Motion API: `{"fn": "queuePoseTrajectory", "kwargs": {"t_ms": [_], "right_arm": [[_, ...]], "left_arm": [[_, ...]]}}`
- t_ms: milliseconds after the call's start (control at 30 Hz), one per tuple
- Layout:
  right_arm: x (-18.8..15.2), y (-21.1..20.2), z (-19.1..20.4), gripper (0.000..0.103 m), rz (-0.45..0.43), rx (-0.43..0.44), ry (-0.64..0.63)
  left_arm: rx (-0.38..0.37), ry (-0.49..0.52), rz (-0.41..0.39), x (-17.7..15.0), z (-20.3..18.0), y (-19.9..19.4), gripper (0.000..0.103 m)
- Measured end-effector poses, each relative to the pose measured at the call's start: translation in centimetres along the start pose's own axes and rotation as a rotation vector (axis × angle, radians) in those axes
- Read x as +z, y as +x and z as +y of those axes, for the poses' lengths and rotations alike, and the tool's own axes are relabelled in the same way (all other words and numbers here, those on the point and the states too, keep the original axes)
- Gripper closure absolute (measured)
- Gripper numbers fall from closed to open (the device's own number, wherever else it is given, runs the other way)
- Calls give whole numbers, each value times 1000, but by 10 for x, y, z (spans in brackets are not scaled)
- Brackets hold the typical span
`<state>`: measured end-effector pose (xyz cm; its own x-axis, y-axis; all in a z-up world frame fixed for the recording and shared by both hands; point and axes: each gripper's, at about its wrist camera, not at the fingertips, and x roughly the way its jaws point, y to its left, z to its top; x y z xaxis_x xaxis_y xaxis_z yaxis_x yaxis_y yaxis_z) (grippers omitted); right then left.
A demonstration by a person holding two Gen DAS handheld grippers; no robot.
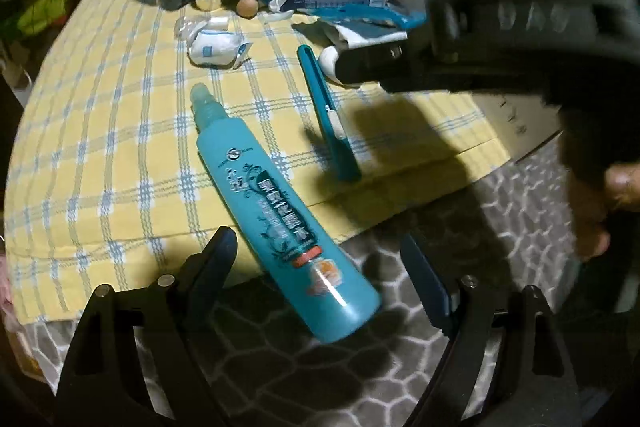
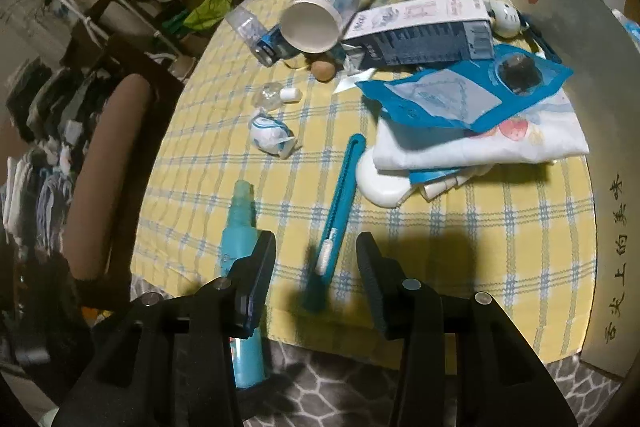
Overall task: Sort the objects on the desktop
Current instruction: 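Grasp the teal spray bottle by its nozzle with the right tool and lift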
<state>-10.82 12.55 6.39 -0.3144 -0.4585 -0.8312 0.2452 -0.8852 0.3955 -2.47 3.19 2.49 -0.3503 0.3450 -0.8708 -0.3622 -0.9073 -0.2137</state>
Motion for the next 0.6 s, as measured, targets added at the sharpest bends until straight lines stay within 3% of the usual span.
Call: {"fn": "queuePoseTrajectory", "kwargs": {"t_ms": [67,200,367,600], "right_arm": [[-2,1,5,56,2,20,-11],[-3,22,24,56,56,78,-53],[-3,45,31,56,112,160,-31],[11,70,-4,56,116,281,166]], "left_arm": [[26,30,8,-3,-1,3,43],[27,34,1,-12,6,-1,51],[5,-27,-27,-22,20,-11,53],[4,-25,-28,-24,25,-15,53]]}}
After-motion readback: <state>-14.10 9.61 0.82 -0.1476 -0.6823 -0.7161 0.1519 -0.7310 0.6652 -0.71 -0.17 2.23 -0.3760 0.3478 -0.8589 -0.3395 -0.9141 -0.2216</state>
